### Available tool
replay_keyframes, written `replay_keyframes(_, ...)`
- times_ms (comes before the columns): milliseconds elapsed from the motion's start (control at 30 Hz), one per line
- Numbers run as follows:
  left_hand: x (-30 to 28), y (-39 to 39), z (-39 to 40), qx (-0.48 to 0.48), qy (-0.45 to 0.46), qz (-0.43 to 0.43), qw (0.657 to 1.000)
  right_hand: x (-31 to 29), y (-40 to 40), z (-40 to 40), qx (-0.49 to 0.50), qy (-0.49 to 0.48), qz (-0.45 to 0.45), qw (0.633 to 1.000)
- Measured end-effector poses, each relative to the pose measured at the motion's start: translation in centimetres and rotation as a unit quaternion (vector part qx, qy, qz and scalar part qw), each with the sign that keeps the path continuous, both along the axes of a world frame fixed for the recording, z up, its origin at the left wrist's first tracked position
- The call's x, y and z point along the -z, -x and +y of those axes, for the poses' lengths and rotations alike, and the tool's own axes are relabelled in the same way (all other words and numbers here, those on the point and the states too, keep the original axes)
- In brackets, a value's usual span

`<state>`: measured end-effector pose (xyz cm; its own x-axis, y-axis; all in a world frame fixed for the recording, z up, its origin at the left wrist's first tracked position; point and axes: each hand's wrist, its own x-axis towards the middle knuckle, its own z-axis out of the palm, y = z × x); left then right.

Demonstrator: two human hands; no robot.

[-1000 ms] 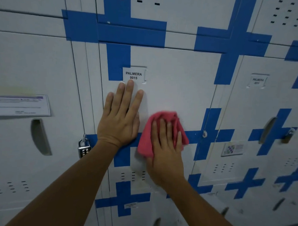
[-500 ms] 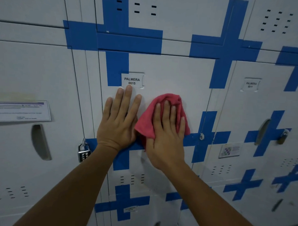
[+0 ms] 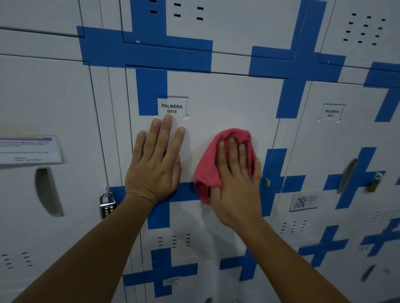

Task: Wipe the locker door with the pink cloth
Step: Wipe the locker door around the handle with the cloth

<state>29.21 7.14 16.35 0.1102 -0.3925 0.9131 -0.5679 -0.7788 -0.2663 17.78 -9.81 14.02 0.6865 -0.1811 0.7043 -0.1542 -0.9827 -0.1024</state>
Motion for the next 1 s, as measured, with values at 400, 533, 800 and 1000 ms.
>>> replay_keyframes(400, 0.0, 0.0, 0.0, -0.014, -0.003, 0.001, 1.000, 10.9, 2.9, -0.8, 0.031, -0.090, 0.105, 0.990)
replay_keyframes(533, 0.0, 0.0, 0.0, -0.020, -0.005, 0.006, 1.000, 8.6, 2.0, -1.4, 0.023, -0.075, 0.064, 0.995)
replay_keyframes(800, 0.0, 0.1, -0.1, -0.025, -0.005, 0.013, 1.000, 2.2, 0.9, -1.8, -0.007, -0.085, -0.013, 0.996)
replay_keyframes(1000, 0.0, 0.0, -0.1, -0.023, 0.000, 0.003, 1.000, 11.3, 2.4, -1.2, -0.002, -0.124, 0.116, 0.985)
